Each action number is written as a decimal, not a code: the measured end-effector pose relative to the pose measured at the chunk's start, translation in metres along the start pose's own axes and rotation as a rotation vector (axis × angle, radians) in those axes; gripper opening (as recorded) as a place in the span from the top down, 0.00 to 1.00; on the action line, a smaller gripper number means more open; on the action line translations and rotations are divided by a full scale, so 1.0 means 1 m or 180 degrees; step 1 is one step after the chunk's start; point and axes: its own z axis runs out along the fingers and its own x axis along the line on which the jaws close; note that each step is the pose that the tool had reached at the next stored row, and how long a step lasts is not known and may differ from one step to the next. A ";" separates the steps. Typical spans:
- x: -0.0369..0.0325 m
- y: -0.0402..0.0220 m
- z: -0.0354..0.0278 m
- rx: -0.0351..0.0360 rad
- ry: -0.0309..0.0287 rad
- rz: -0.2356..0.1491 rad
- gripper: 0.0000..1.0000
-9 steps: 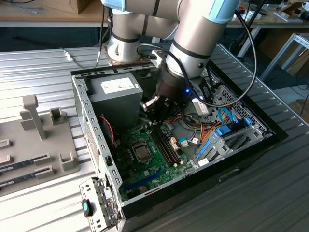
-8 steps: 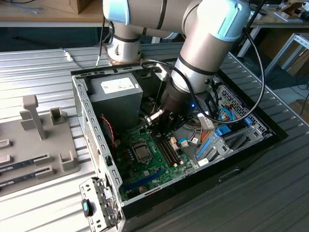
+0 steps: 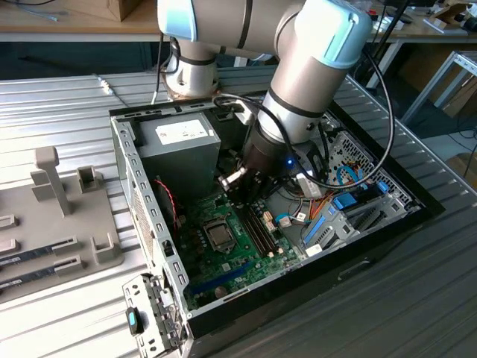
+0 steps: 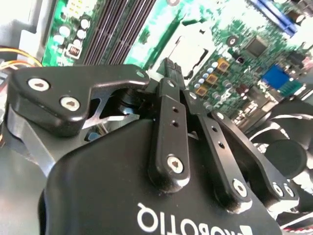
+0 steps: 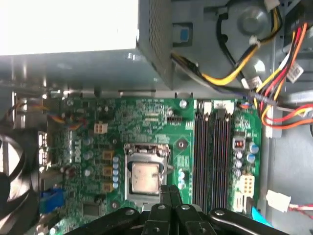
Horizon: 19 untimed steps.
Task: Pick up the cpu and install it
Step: 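Install the first cpu locking lever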
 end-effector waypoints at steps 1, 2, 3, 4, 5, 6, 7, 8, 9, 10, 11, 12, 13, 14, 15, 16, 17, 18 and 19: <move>-0.0001 0.0006 0.0006 -0.0016 -0.0001 -0.0003 0.90; -0.0002 0.0026 0.0011 -0.0037 -0.0002 -0.0005 0.90; -0.0005 0.0049 0.0015 -0.0052 -0.0003 -0.0008 0.90; -0.0007 0.0073 0.0019 -0.0066 -0.0004 -0.0010 0.90; -0.0009 0.0097 0.0021 -0.0076 -0.0005 -0.0012 0.90; -0.0010 0.0114 0.0022 -0.0081 -0.0005 -0.0013 0.90; -0.0011 0.0131 0.0024 -0.0087 -0.0005 -0.0014 0.90; -0.0012 0.0142 0.0025 -0.0092 -0.0006 -0.0014 0.90; -0.0013 0.0146 0.0026 -0.0095 -0.0006 -0.0015 0.90; -0.0013 0.0146 0.0026 -0.0096 -0.0006 -0.0015 0.90; -0.0013 0.0146 0.0025 -0.0096 -0.0006 -0.0015 0.90; -0.0012 0.0145 0.0025 -0.0096 -0.0006 -0.0015 0.90; -0.0011 0.0143 0.0022 -0.0096 -0.0006 -0.0015 0.90; -0.0009 0.0142 0.0010 -0.0098 -0.0006 -0.0015 0.90; -0.0006 0.0141 -0.0010 -0.0098 -0.0006 -0.0015 0.90; 0.0001 0.0138 -0.0057 -0.0098 -0.0006 -0.0015 0.90; 0.0006 0.0136 -0.0089 -0.0097 -0.0006 -0.0015 0.90; 0.0013 0.0134 -0.0131 -0.0098 -0.0006 -0.0015 0.90; 0.0019 0.0133 -0.0172 -0.0097 -0.0006 -0.0015 0.90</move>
